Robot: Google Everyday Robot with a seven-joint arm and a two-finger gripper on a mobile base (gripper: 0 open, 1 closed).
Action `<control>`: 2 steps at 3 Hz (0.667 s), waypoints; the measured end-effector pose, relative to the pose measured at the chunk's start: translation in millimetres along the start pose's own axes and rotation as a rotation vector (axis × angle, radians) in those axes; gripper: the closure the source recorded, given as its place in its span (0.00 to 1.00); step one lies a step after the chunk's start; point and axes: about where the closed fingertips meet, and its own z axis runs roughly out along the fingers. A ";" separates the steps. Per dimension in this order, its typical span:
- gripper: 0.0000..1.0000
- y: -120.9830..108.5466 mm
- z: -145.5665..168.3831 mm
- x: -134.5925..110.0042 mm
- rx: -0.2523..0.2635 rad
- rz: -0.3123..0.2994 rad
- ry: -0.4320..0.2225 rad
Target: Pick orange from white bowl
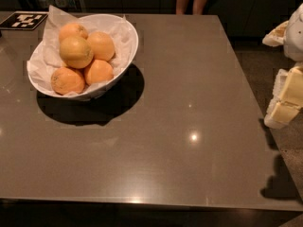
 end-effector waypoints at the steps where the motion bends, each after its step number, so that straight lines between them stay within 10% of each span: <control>1: 0.00 0.0 0.0 0.0 0.000 0.000 0.000; 2: 0.00 -0.1 -3.4 -25.6 -0.024 -0.011 0.011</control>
Offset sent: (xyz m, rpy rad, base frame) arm 0.0100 0.0628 0.0182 -0.0273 0.0980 0.0346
